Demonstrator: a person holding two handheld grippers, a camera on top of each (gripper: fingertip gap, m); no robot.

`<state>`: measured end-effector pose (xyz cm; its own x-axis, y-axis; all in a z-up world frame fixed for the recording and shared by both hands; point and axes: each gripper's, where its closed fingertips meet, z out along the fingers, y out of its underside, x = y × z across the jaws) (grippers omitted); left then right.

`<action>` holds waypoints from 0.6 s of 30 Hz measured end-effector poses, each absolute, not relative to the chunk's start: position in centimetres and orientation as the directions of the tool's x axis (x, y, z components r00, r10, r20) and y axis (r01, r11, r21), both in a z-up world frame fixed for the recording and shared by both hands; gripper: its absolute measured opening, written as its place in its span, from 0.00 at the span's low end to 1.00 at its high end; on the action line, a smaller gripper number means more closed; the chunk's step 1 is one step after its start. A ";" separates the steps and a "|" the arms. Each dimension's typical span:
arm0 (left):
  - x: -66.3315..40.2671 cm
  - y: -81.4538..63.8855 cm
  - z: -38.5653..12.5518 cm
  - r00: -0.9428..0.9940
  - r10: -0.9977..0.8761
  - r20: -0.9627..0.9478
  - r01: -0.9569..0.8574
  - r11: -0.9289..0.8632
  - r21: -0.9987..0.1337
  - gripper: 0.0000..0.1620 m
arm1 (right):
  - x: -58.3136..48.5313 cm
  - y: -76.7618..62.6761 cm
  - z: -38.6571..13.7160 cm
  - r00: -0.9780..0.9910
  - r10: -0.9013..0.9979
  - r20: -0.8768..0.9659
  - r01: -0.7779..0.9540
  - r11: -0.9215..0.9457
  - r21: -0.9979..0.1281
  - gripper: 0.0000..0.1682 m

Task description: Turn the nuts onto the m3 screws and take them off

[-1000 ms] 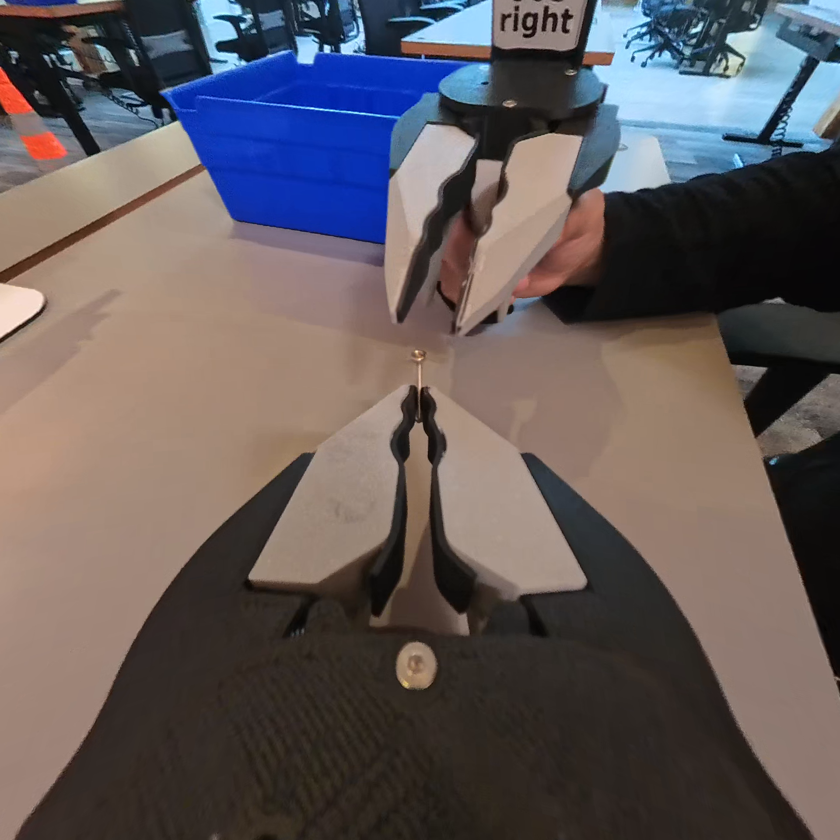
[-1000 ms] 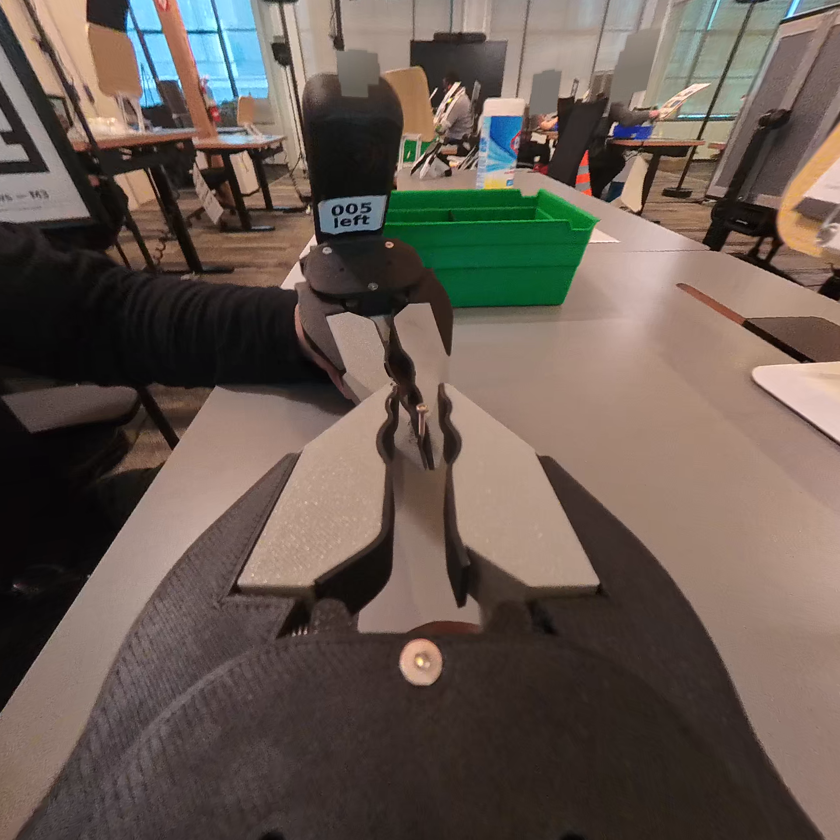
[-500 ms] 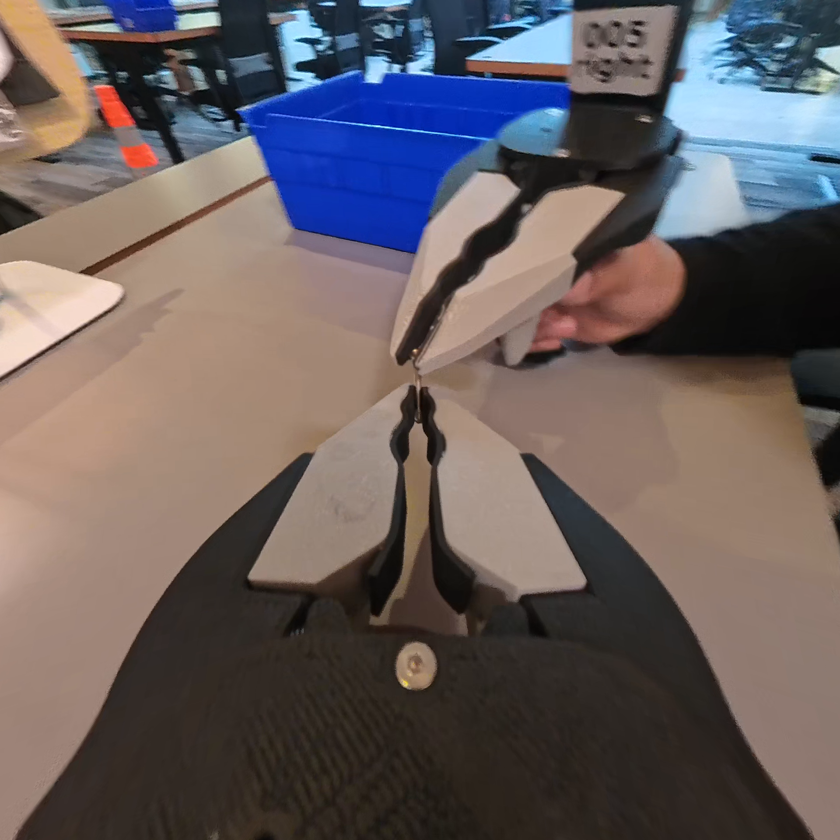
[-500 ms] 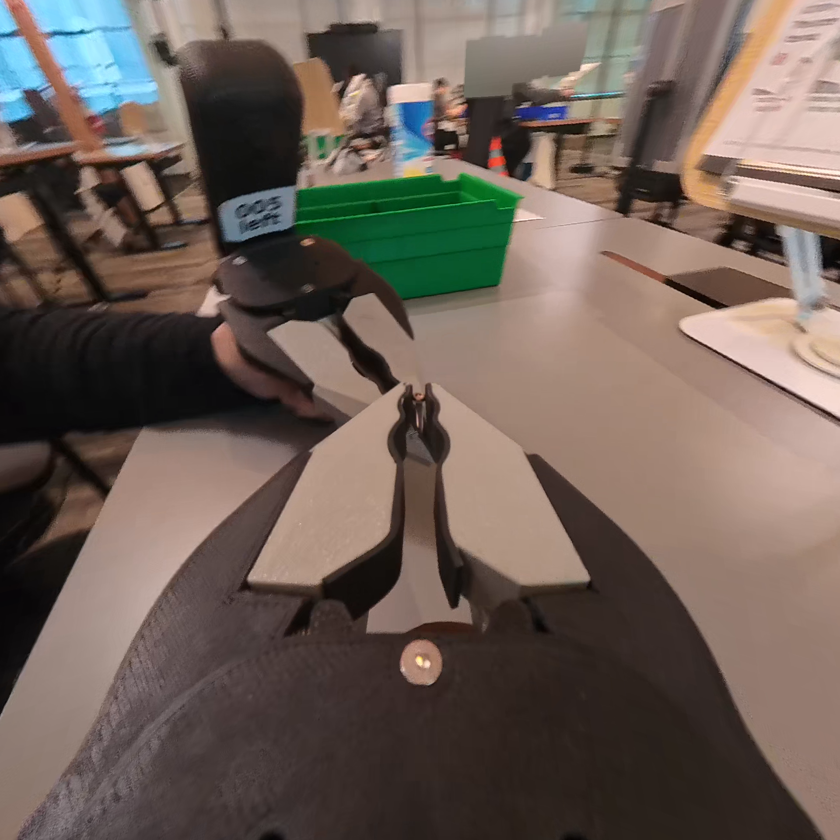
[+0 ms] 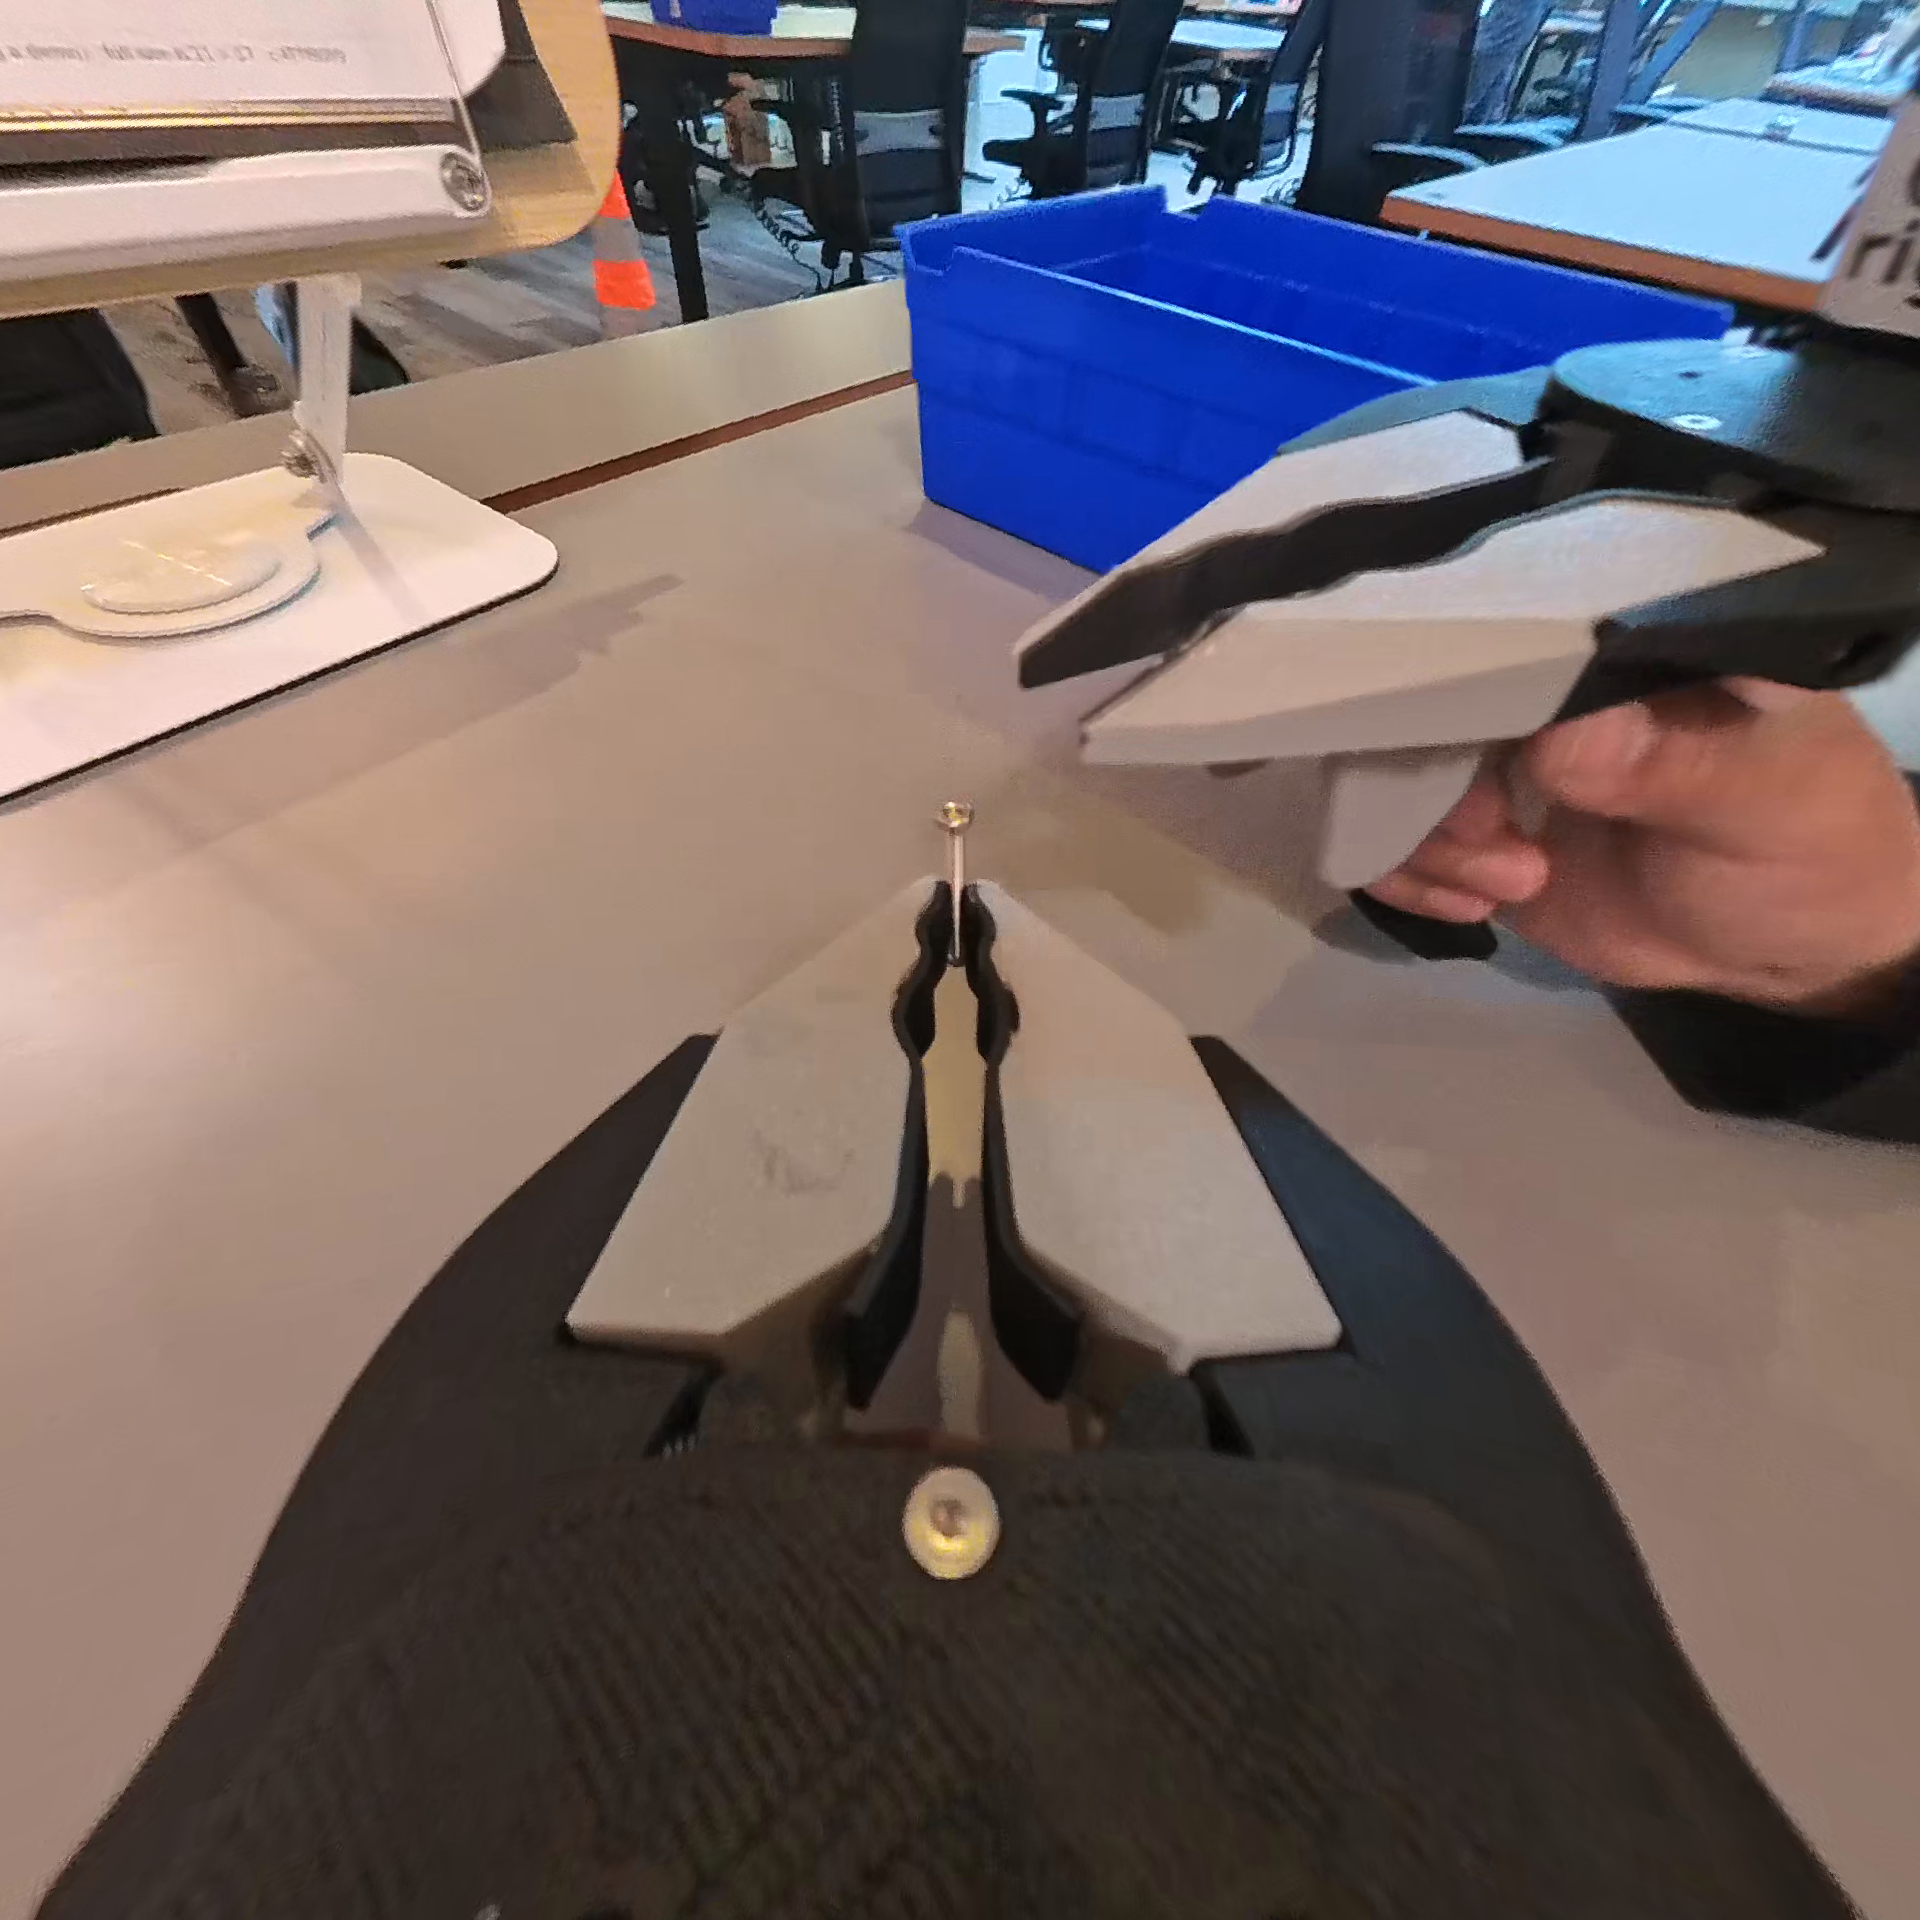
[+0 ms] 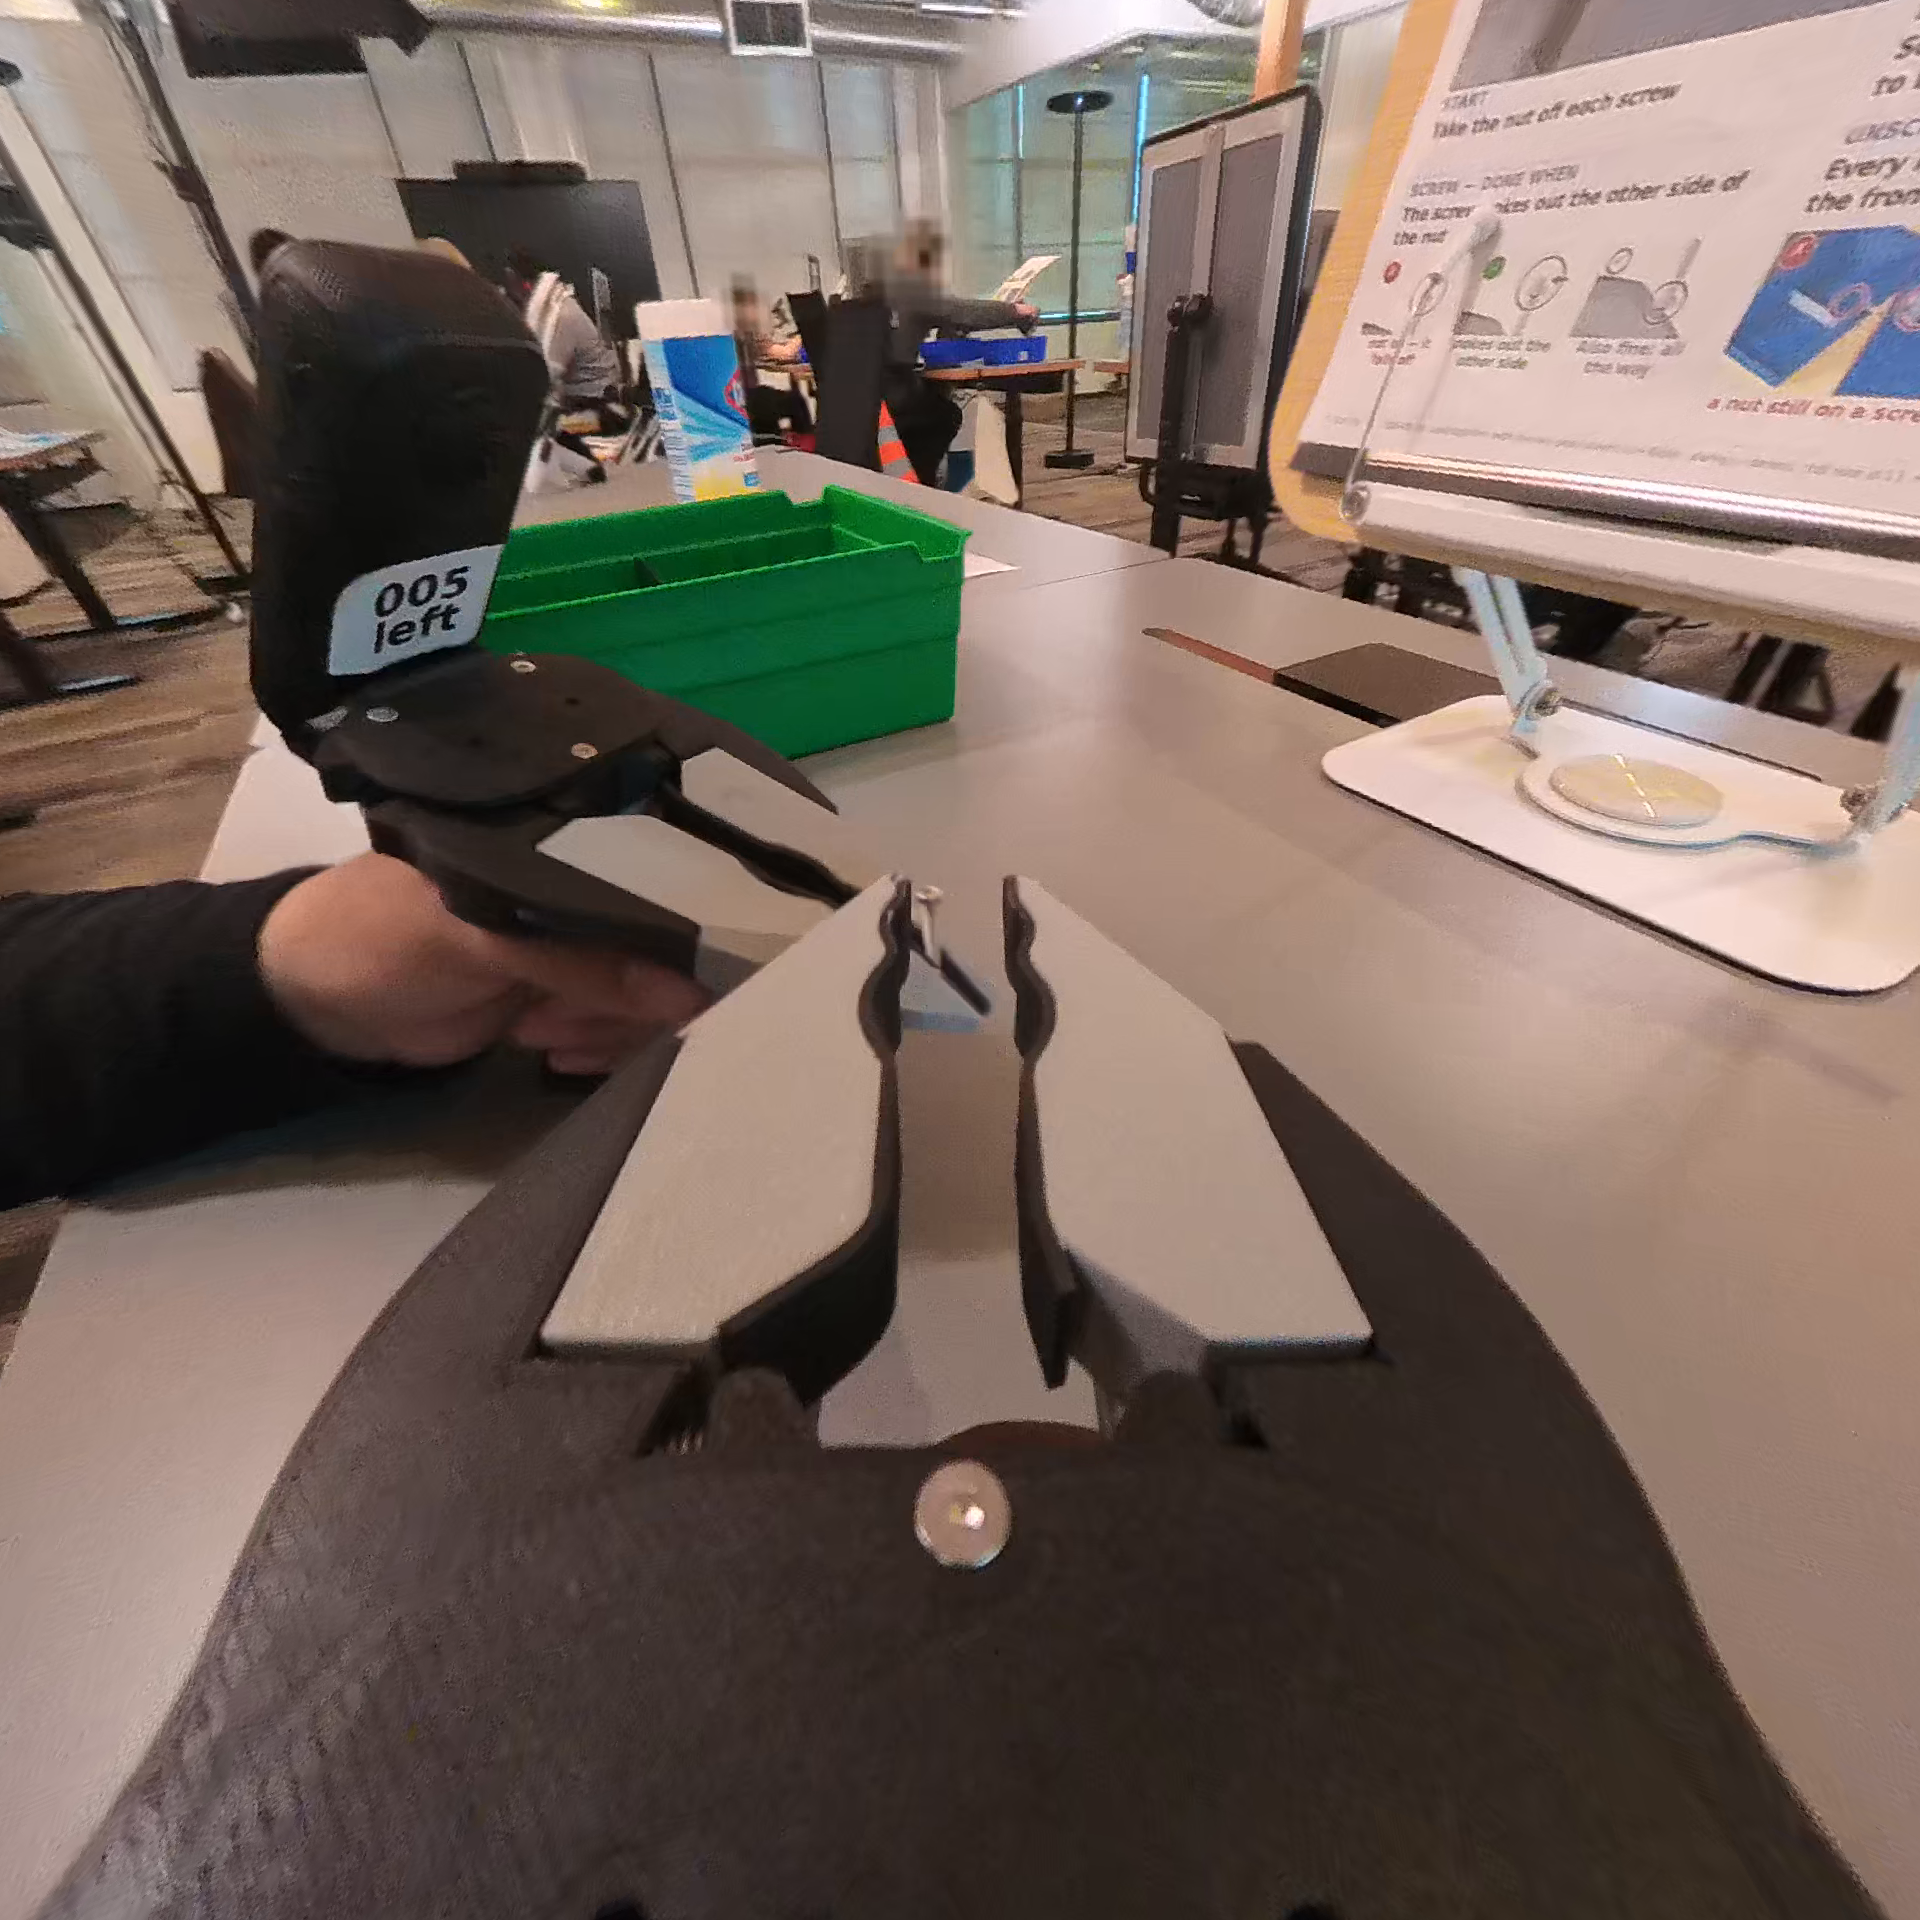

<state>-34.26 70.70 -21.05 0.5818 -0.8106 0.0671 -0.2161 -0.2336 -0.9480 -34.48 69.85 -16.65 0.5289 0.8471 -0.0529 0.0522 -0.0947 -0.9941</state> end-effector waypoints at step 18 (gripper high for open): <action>-32.7 67.6 -20.4 0.391 -0.919 0.057 -0.222 -0.155 -0.963 0.00 | -36.1 67.6 -17.7 0.368 0.930 -0.016 0.140 -0.073 -0.988 0.01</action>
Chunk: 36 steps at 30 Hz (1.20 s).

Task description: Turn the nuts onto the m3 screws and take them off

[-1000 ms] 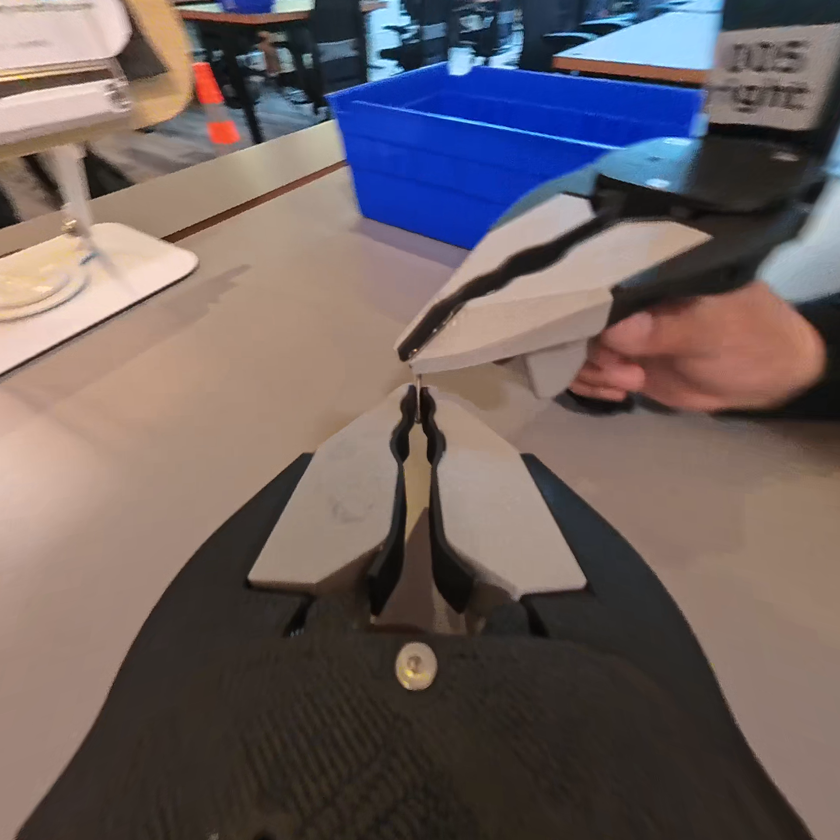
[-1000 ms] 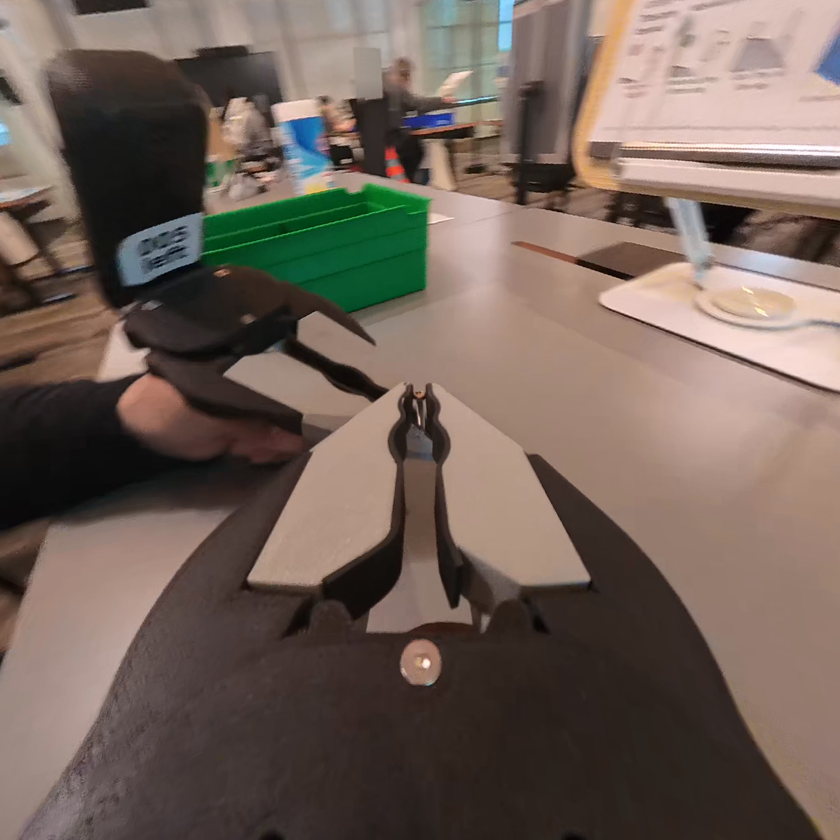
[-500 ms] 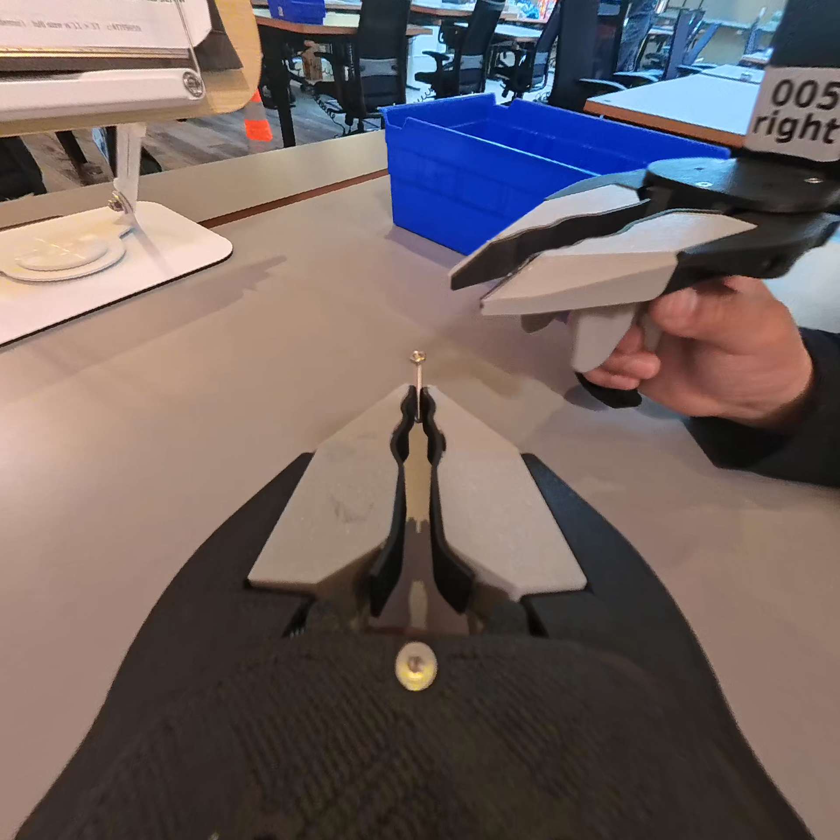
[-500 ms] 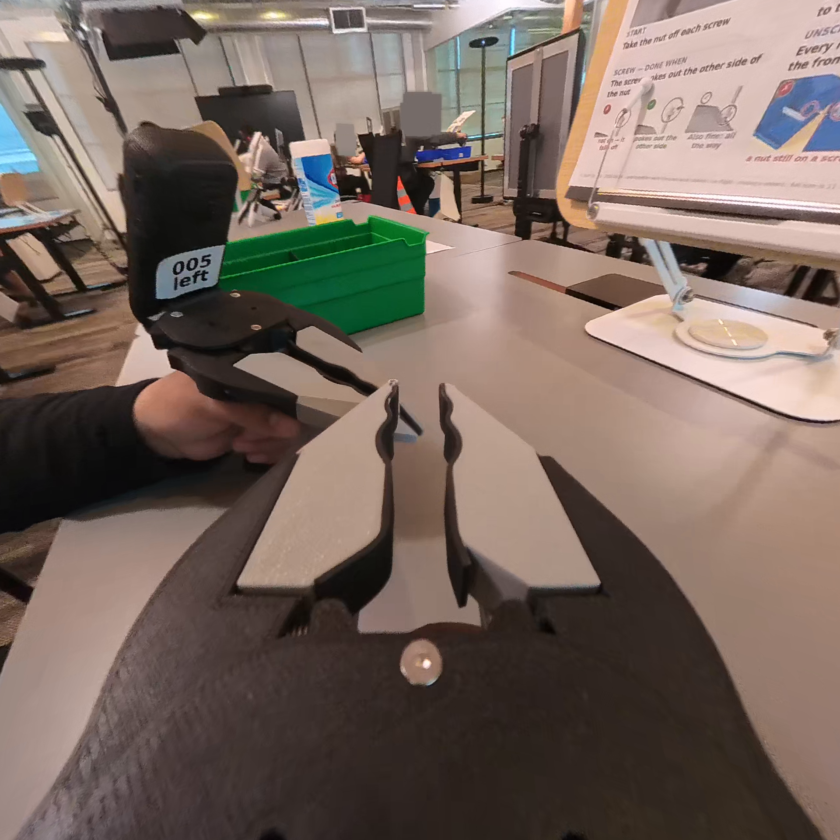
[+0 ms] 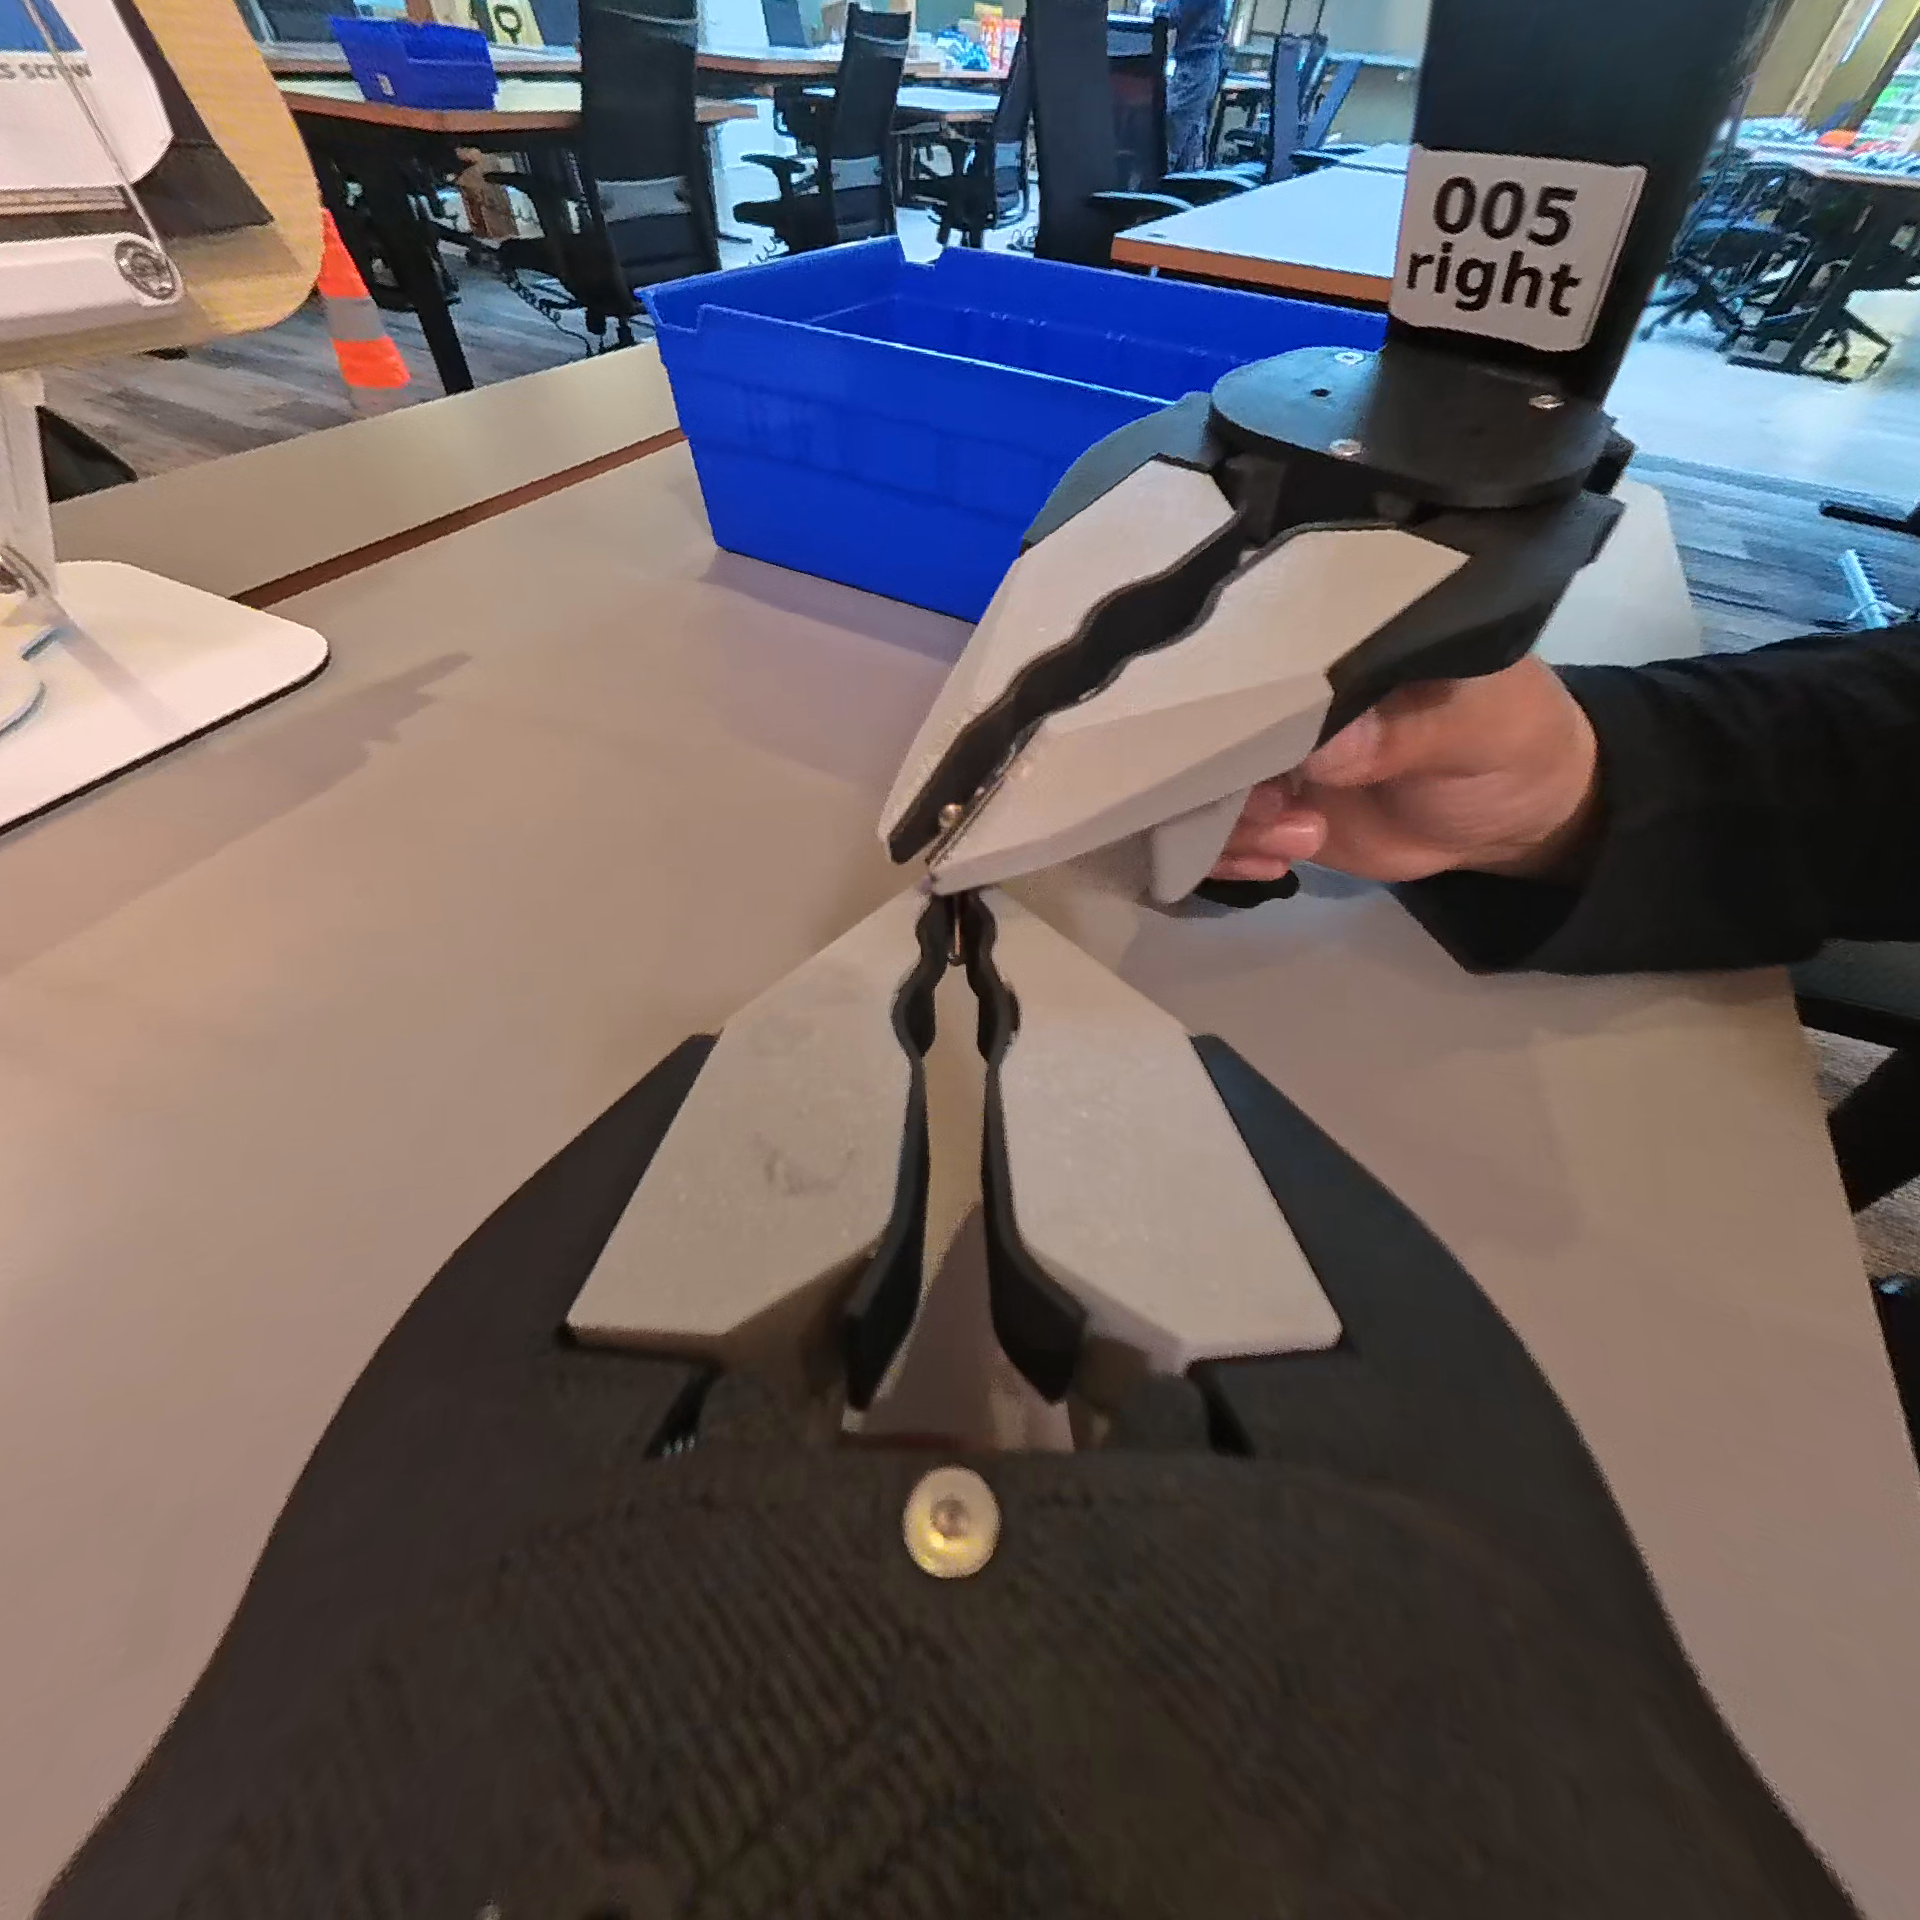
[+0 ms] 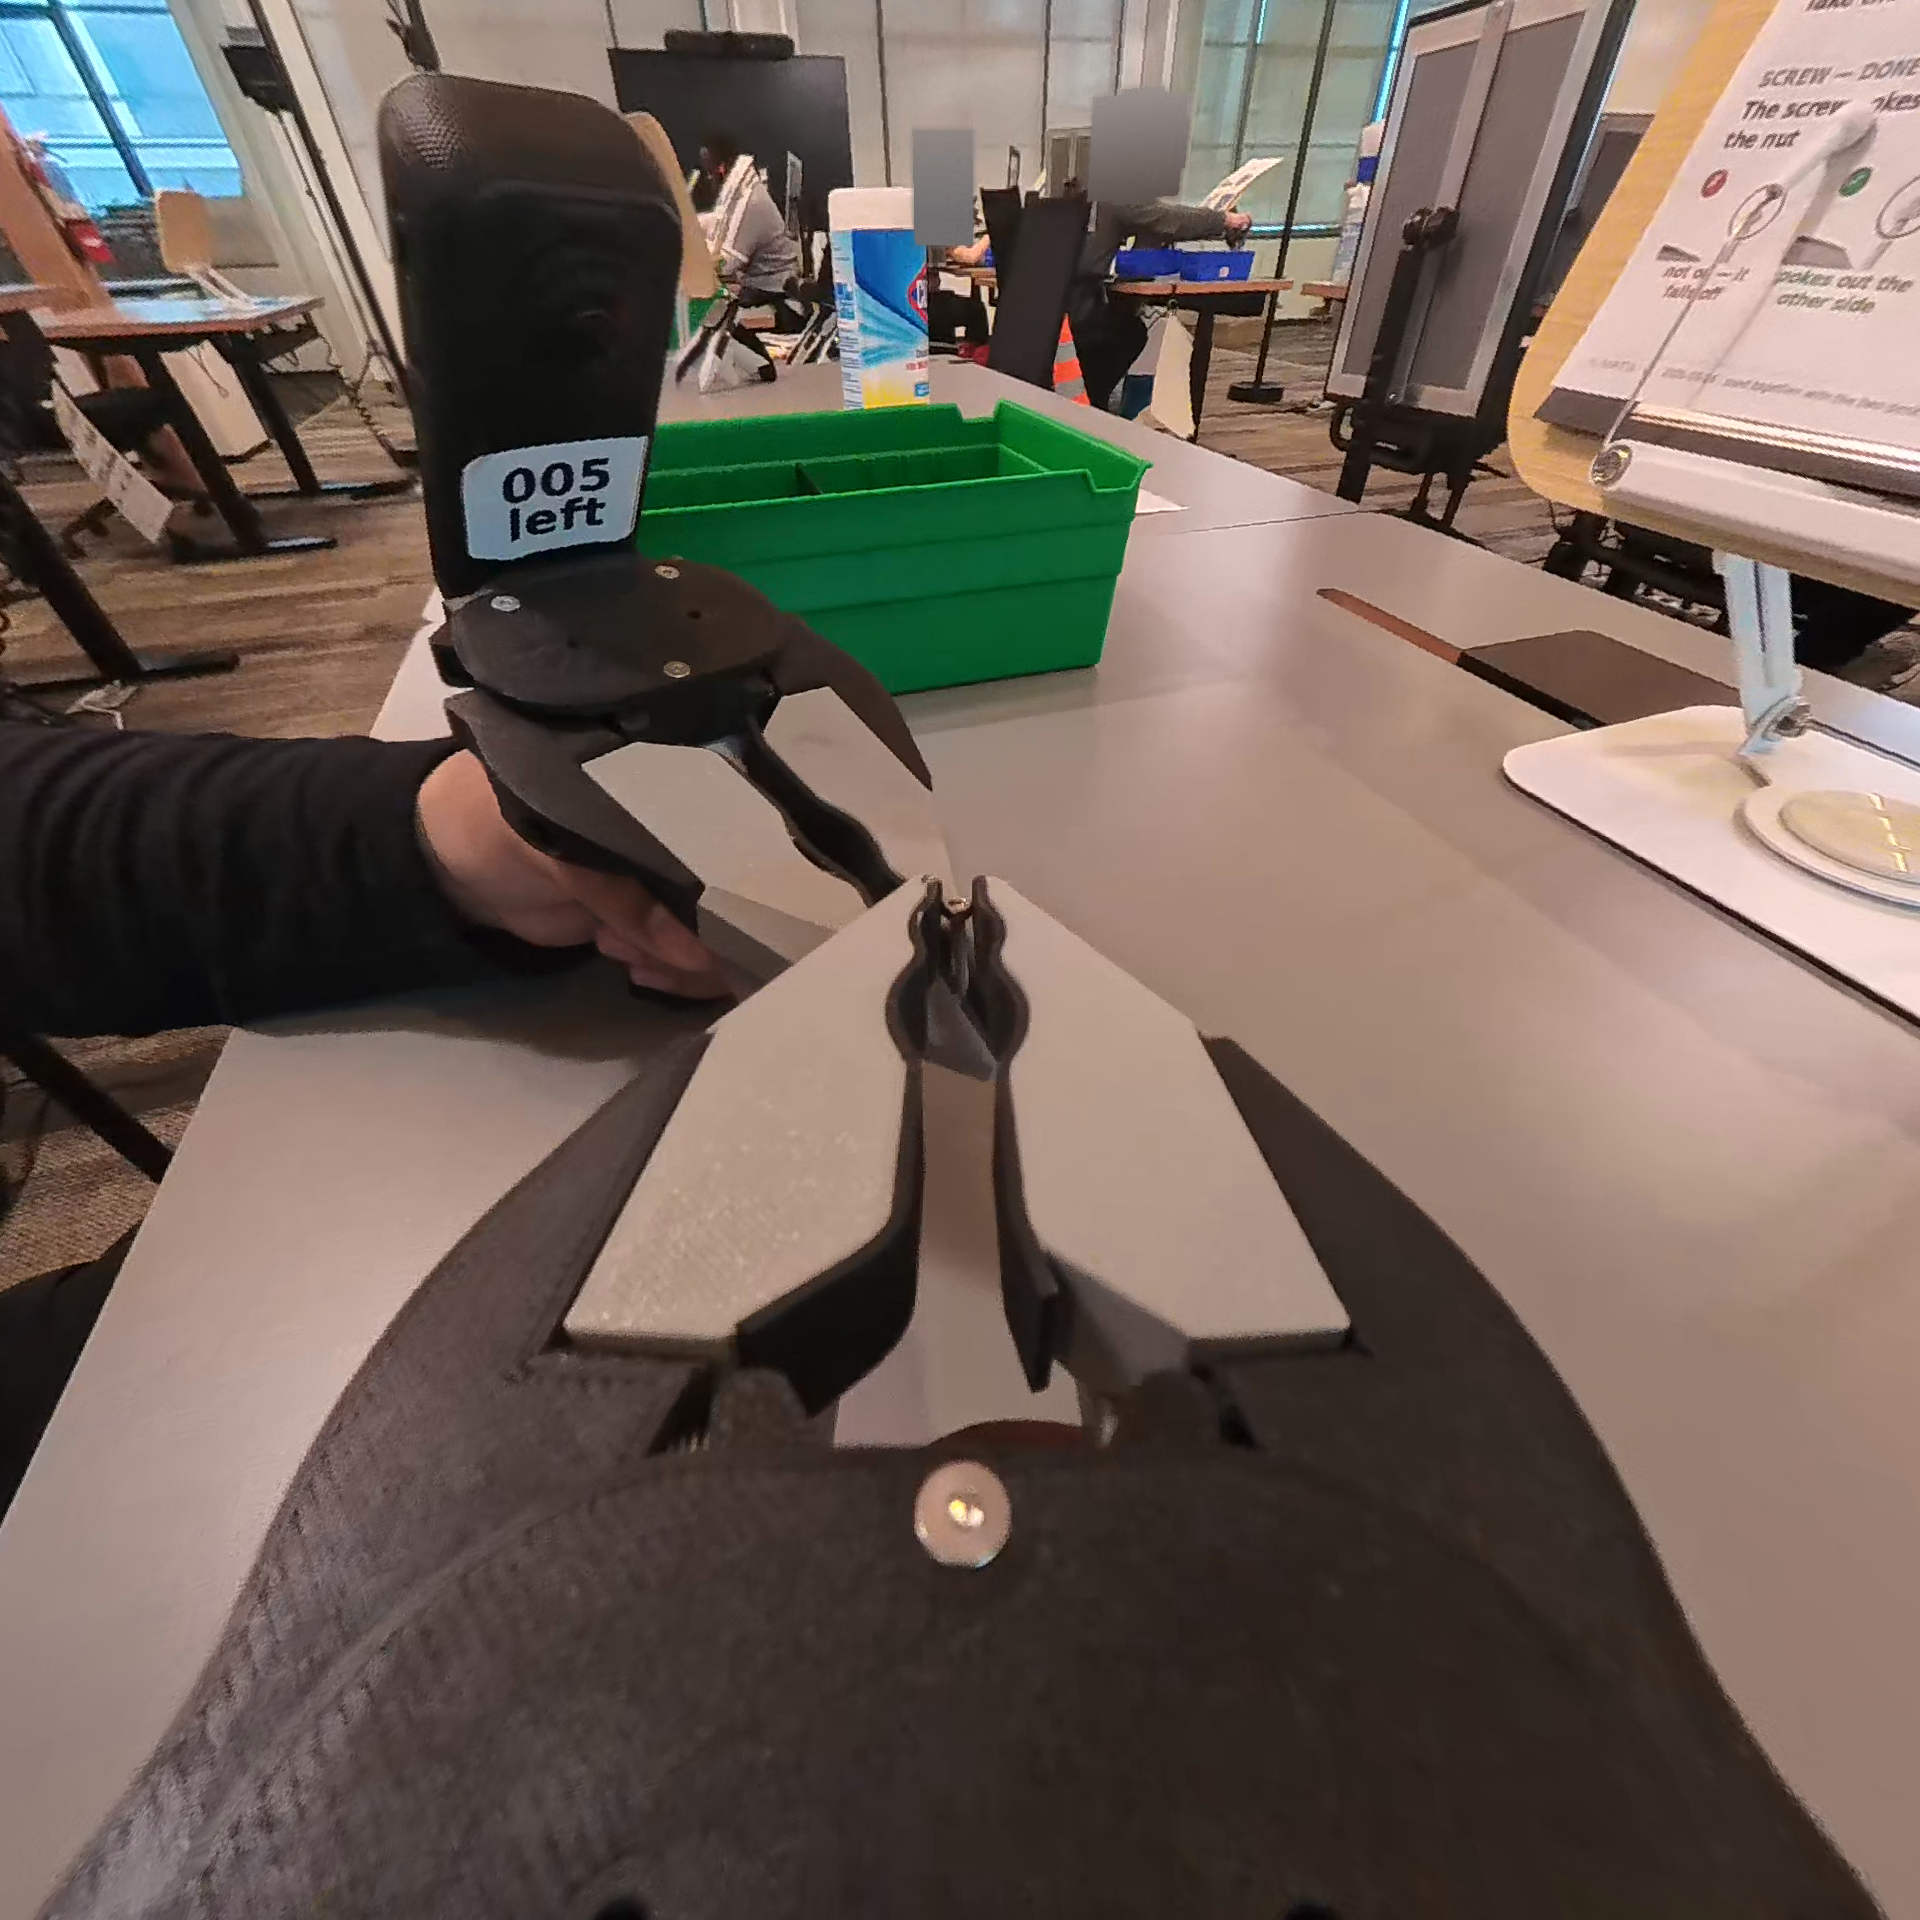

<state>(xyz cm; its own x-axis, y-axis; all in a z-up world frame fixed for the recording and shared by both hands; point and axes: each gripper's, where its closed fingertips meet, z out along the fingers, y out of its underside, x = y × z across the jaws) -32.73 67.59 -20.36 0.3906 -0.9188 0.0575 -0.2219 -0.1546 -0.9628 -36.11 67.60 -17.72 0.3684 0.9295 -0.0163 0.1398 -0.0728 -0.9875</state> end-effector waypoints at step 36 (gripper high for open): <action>-32.8 68.0 -20.9 0.435 -0.900 0.021 -0.263 -0.149 -0.953 0.00 | -35.6 67.2 -18.1 0.382 0.923 -0.040 0.149 -0.104 -0.983 0.08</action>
<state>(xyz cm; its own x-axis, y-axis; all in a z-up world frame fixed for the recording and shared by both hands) -32.83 68.01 -20.92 0.4348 -0.9003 0.0212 -0.2630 -0.1494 -0.9532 -35.65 67.23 -18.07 0.3823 0.9232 -0.0402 0.1486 -0.1044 -0.9834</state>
